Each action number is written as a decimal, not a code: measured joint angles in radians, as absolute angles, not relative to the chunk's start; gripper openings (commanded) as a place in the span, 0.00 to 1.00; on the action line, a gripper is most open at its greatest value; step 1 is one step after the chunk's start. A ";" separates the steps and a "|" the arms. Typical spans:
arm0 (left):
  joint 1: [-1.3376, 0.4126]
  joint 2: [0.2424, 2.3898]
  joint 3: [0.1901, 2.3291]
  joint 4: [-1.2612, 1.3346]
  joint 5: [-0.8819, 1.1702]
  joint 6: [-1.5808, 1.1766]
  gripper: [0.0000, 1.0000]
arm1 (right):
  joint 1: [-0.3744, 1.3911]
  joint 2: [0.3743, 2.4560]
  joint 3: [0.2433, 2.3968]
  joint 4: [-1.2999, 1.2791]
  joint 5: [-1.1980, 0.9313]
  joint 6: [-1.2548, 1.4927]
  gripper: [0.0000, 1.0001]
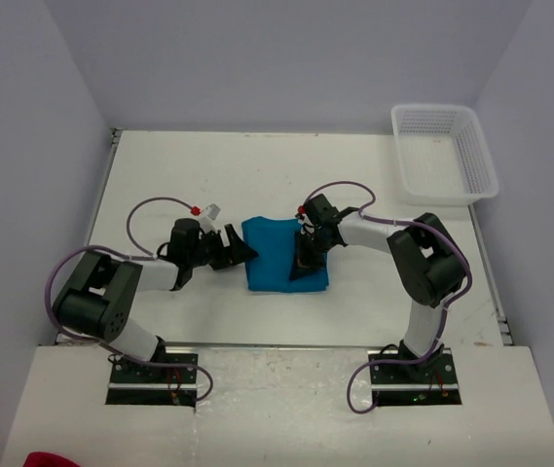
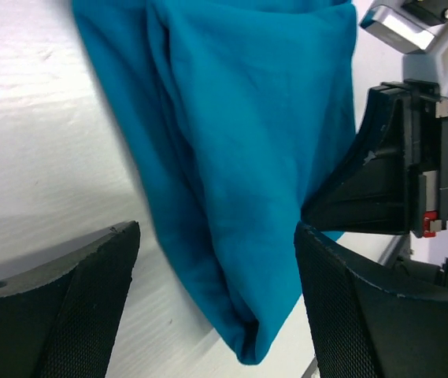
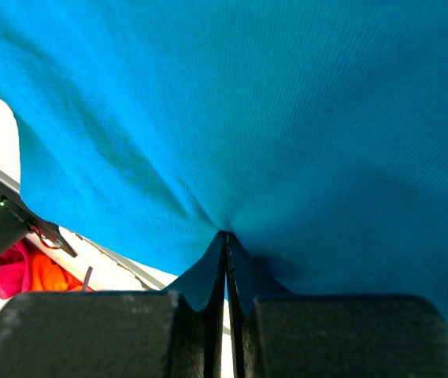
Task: Fold and stack the t-shirts
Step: Smooth out wrinkles on the folded tshirt
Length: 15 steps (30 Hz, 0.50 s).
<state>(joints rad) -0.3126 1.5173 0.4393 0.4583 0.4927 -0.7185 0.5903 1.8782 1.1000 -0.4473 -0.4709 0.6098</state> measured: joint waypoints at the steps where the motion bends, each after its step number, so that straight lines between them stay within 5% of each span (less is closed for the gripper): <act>1: -0.307 1.546 0.440 0.499 0.517 -0.727 0.82 | 0.591 1.878 1.100 -0.447 -0.471 0.609 0.00; 15: -0.297 1.770 0.476 0.794 0.691 -0.798 0.75 | 0.591 1.878 1.100 -0.447 -0.472 0.609 0.00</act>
<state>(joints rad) -0.2966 1.7702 0.4763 0.7937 0.6914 -0.7979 0.5907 1.8782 1.1000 -0.4469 -0.4721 0.6090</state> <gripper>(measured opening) 0.768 0.003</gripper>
